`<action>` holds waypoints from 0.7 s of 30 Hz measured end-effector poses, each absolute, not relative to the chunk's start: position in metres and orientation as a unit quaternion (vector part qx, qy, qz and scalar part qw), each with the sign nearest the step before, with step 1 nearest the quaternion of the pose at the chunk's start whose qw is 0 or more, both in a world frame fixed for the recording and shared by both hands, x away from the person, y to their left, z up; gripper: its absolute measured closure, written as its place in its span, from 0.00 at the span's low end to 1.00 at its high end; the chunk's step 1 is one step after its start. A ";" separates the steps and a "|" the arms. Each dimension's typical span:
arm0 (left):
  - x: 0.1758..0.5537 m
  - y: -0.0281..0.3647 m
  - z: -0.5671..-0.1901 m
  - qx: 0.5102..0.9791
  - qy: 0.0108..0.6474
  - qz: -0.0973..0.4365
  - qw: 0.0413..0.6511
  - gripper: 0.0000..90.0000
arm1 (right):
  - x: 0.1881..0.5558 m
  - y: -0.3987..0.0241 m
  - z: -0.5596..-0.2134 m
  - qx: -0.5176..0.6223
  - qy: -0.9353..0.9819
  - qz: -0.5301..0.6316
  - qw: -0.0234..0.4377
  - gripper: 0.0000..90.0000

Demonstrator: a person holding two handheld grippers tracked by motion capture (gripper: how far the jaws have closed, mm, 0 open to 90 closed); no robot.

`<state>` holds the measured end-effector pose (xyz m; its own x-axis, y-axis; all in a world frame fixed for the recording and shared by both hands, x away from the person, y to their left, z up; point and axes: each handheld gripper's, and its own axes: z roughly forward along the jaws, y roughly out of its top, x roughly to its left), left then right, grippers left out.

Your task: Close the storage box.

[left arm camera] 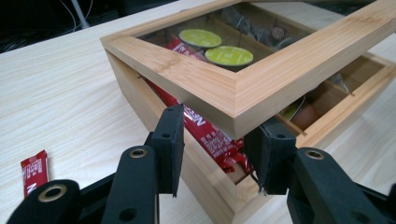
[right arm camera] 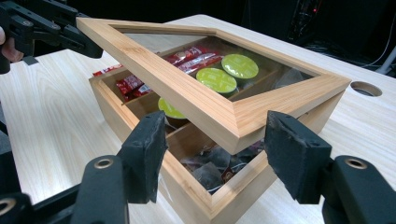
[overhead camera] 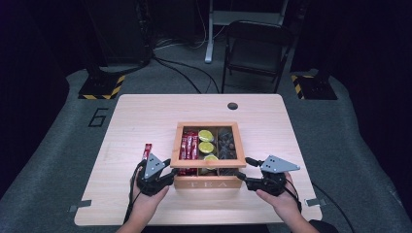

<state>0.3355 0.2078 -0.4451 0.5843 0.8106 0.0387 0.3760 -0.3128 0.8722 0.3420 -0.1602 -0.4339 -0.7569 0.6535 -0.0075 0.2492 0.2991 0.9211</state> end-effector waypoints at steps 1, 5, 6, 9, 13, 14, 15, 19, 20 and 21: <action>0.335 0.208 -0.446 0.772 0.385 0.243 0.443 0.65 | 0.341 -0.160 -0.435 0.292 0.782 0.517 0.191 0.43; 0.333 0.209 -0.451 0.772 0.388 0.244 0.440 0.62 | 0.341 -0.161 -0.438 0.295 0.780 0.521 0.181 0.41; 0.332 0.209 -0.453 0.773 0.389 0.242 0.439 0.61 | 0.340 -0.162 -0.439 0.296 0.780 0.523 0.175 0.41; 0.329 0.211 -0.460 0.779 0.391 0.235 0.431 0.60 | 0.339 -0.161 -0.443 0.294 0.780 0.526 0.169 0.41; 0.328 0.212 -0.463 0.784 0.387 0.228 0.427 0.58 | 0.337 -0.160 -0.444 0.293 0.781 0.525 0.169 0.41; 0.328 0.212 -0.464 0.788 0.386 0.226 0.423 0.58 | 0.337 -0.160 -0.444 0.293 0.781 0.525 0.169 0.41; 0.327 0.212 -0.465 0.792 0.384 0.223 0.419 0.57 | 0.336 -0.160 -0.443 0.288 0.780 0.530 0.169 0.41; 0.323 0.213 -0.470 0.809 0.370 0.213 0.404 0.51 | 0.337 -0.159 -0.442 0.286 0.780 0.530 0.172 0.41; 0.321 0.214 -0.471 0.796 0.372 0.220 0.423 0.51 | 0.337 -0.159 -0.442 0.286 0.780 0.530 0.172 0.41; 0.320 0.216 -0.470 0.791 0.376 0.218 0.431 0.49 | 0.337 -0.159 -0.442 0.285 0.779 0.530 0.173 0.41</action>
